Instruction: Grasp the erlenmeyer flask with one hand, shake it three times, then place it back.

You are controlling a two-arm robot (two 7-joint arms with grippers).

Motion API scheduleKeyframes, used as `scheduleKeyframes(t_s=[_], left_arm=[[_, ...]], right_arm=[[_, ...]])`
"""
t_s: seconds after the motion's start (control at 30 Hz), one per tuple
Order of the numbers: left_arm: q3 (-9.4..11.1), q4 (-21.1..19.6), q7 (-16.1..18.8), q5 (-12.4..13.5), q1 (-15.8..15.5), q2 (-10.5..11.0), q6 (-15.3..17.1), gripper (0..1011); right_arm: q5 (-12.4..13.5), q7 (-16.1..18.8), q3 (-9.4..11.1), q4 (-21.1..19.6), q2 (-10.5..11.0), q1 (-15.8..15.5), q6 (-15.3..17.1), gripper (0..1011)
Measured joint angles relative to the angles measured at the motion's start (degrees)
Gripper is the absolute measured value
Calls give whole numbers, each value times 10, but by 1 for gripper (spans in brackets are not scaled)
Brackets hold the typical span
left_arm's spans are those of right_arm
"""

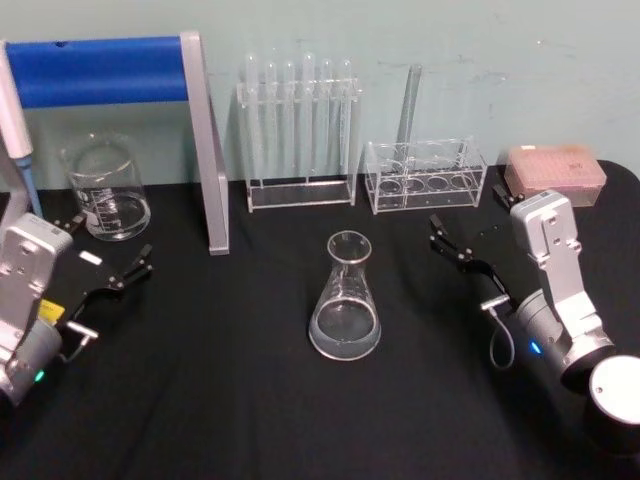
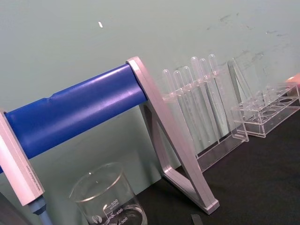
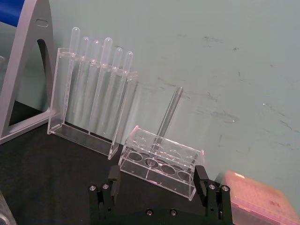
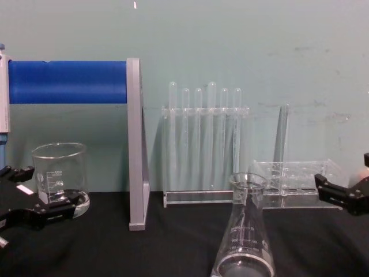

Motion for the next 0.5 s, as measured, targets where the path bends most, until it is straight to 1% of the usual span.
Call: scheduleKeyframes(t_s=[0.5], left_arm=[[0,0,0,0,0,0,0,1001]], right_arm=[[2,1,1,-1,1,-1,1,1003]])
